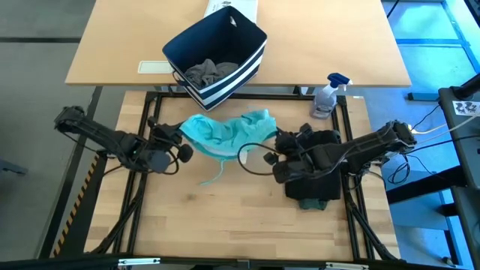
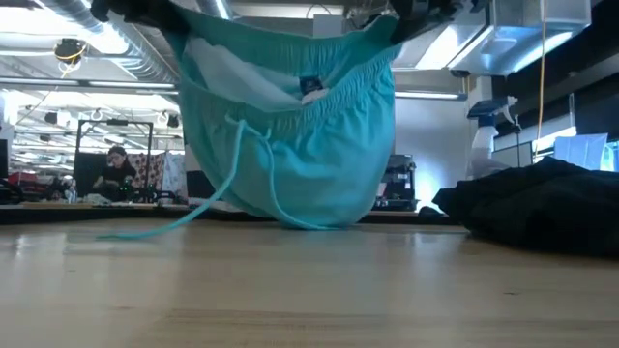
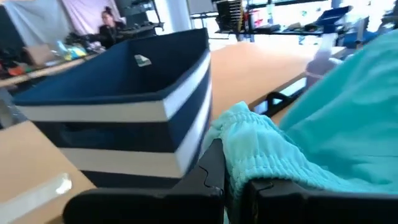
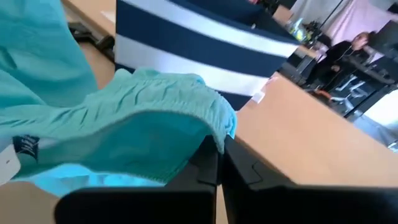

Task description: Fold Laundry from Bin

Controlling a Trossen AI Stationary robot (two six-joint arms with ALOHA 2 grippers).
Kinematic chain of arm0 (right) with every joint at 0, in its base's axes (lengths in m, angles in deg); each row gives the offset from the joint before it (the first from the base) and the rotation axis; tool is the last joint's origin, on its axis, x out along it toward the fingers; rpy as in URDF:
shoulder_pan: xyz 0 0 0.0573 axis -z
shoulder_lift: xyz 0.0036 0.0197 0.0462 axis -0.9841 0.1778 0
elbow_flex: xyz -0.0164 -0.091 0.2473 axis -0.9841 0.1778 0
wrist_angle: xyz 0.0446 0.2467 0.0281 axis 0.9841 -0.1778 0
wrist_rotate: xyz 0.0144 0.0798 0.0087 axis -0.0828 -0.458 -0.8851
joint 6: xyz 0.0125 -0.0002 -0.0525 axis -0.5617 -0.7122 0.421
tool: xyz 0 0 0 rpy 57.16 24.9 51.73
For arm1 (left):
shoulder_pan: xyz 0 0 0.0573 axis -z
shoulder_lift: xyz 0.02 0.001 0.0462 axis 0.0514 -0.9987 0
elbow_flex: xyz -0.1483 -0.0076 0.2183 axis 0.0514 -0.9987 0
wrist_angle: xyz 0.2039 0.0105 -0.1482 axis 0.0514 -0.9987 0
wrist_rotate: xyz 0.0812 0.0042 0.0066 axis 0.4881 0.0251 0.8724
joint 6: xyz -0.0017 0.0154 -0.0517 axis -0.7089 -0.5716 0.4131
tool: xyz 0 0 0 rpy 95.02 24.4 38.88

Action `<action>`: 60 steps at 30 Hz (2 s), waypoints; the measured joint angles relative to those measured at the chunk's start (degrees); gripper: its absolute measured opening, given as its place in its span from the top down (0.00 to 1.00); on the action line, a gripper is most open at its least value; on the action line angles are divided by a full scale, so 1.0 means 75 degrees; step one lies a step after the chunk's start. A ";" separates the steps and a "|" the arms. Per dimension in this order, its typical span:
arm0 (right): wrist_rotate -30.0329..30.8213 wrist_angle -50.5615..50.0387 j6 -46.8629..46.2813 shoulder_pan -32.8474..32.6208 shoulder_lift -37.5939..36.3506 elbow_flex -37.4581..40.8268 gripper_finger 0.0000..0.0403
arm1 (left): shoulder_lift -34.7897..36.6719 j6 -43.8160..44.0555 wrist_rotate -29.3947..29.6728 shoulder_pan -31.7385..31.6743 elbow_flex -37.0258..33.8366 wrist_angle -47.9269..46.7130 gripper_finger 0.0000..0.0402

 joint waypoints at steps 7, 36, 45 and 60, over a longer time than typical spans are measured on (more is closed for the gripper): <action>-0.0862 0.0018 -0.0007 -0.0012 0.0118 0.0000 1.00 | -0.0307 0.0506 -0.2355 0.0217 -0.0750 -0.0529 0.98; -0.2319 0.0688 0.0345 0.0440 0.0575 0.0003 1.00 | -0.3546 -0.1596 -0.4450 0.2103 -0.0443 0.0468 0.50; -0.2322 0.0722 0.0404 0.0437 0.0589 0.0003 1.00 | -0.3612 -0.2247 -0.4878 0.2505 -0.0180 0.1784 0.48; -0.2494 0.0792 0.0404 0.0437 0.0589 0.0003 1.00 | -0.5493 -0.3070 -0.3636 0.2185 -0.0186 0.2375 0.48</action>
